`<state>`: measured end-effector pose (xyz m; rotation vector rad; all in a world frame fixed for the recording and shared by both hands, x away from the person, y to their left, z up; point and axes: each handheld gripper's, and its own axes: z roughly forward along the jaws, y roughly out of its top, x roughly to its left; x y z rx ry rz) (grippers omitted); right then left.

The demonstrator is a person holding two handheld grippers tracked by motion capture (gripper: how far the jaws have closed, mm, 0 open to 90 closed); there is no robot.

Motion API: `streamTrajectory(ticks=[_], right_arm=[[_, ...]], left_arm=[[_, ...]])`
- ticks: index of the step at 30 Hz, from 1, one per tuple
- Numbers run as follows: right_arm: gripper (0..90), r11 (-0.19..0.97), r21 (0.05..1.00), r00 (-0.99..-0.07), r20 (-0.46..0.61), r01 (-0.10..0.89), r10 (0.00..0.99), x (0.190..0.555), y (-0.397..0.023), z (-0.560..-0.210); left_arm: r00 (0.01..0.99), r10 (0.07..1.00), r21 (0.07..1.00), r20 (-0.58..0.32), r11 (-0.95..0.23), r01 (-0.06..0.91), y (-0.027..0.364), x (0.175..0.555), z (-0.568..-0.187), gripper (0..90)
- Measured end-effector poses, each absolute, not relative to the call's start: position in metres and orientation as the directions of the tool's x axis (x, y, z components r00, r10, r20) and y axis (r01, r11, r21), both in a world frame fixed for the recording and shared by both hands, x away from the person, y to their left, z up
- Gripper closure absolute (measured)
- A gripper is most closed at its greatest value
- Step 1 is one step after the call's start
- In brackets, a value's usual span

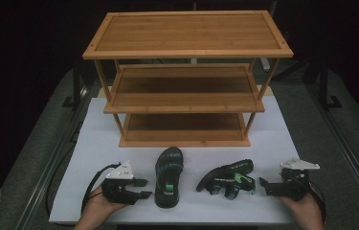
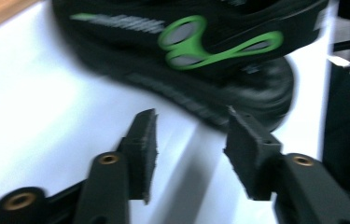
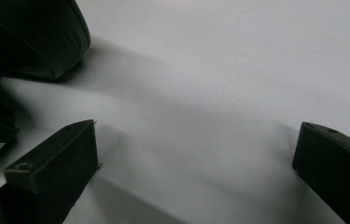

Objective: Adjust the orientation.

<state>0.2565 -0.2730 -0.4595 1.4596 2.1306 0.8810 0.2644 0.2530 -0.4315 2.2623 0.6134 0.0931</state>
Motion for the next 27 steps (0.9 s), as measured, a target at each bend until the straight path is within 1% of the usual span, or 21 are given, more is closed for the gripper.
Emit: streamTrajectory(ticks=[2, 4, 5, 6, 7, 8, 9, 10, 11, 13, 14, 15, 16, 17, 19, 27], right_arm=[[0.0, 0.252, 0.698, -0.368, 0.018, 0.671, 0.930, 0.256, -0.273, -0.459], [0.0, 0.252, 0.697, -0.368, 0.018, 0.671, 0.930, 0.257, -0.273, -0.459], [0.0, 0.251, 0.698, -0.367, 0.018, 0.671, 0.930, 0.257, -0.273, -0.459], [0.0, 0.251, 0.698, -0.367, 0.018, 0.671, 0.930, 0.257, -0.273, -0.459], [0.0, 0.251, 0.698, -0.367, 0.018, 0.671, 0.930, 0.257, -0.273, -0.459], [0.0, 0.252, 0.698, -0.368, 0.018, 0.671, 0.930, 0.256, -0.273, -0.459], [0.0, 0.252, 0.698, -0.368, 0.018, 0.670, 0.930, 0.256, -0.273, -0.459], [0.0, 0.252, 0.698, -0.368, 0.018, 0.671, 0.930, 0.256, -0.273, -0.459], [0.0, 0.252, 0.698, -0.368, 0.018, 0.671, 0.930, 0.256, -0.273, -0.459], [0.0, 0.252, 0.698, -0.368, 0.018, 0.671, 0.930, 0.256, -0.273, -0.459], [0.0, 0.251, 0.697, -0.367, 0.019, 0.672, 0.930, 0.257, -0.273, -0.459], [0.0, 0.251, 0.697, -0.367, 0.019, 0.672, 0.930, 0.257, -0.273, -0.459], [0.0, 0.251, 0.696, -0.367, 0.019, 0.673, 0.930, 0.257, -0.273, -0.459], [0.0, 0.251, 0.696, -0.366, 0.019, 0.673, 0.930, 0.257, -0.273, -0.459], [0.0, 0.252, 0.697, -0.367, 0.018, 0.672, 0.930, 0.257, -0.273, -0.459], [0.0, 0.253, 0.697, -0.368, 0.017, 0.671, 0.930, 0.256, -0.273, -0.459]], left_arm=[[0.856, 0.507, 0.692, -0.105, -0.581, 0.429, 0.262, 0.268, -0.432, 39.8], [0.826, 0.560, 0.670, -0.061, -0.590, 0.450, 0.273, 0.271, -0.434, 31.4], [0.810, 0.584, 0.660, -0.047, -0.590, 0.464, 0.278, 0.273, -0.435, 26.5], [0.794, 0.606, 0.652, -0.036, -0.588, 0.479, 0.283, 0.274, -0.436, 18.9], [0.780, 0.625, 0.646, -0.026, -0.585, 0.491, 0.288, 0.276, -0.437, 18.9], [0.769, 0.639, 0.641, -0.020, -0.582, 0.500, 0.293, 0.277, -0.438, 16.0], [0.759, 0.651, 0.641, -0.014, -0.577, 0.507, 0.298, 0.278, -0.439, 15.3], [0.736, 0.677, 0.637, 0.001, -0.568, 0.522, 0.306, 0.281, -0.439, 11.1], [0.736, 0.677, 0.637, 0.001, -0.568, 0.522, 0.306, 0.281, -0.439, 9.3], [0.718, 0.696, 0.639, 0.017, -0.560, 0.527, 0.314, 0.282, -0.440, 9.1], [0.706, 0.707, 0.639, 0.022, -0.554, 0.534, 0.316, 0.283, -0.441, 3.6], [0.699, 0.714, 0.637, 0.024, -0.550, 0.540, 0.319, 0.284, -0.442, 3.6], [0.692, 0.721, 0.634, 0.030, -0.549, 0.544, 0.321, 0.285, -0.443, 0.4], [0.690, 0.723, 0.627, 0.033, -0.553, 0.549, 0.324, 0.285, -0.444, 0.2], [0.686, 0.728, 0.643, 0.013, -0.532, 0.552, 0.328, 0.286, -0.447, 0.0], [0.698, 0.716, 0.688, 0.009, -0.511, 0.515, 0.334, 0.284, -0.452, 0.0]])
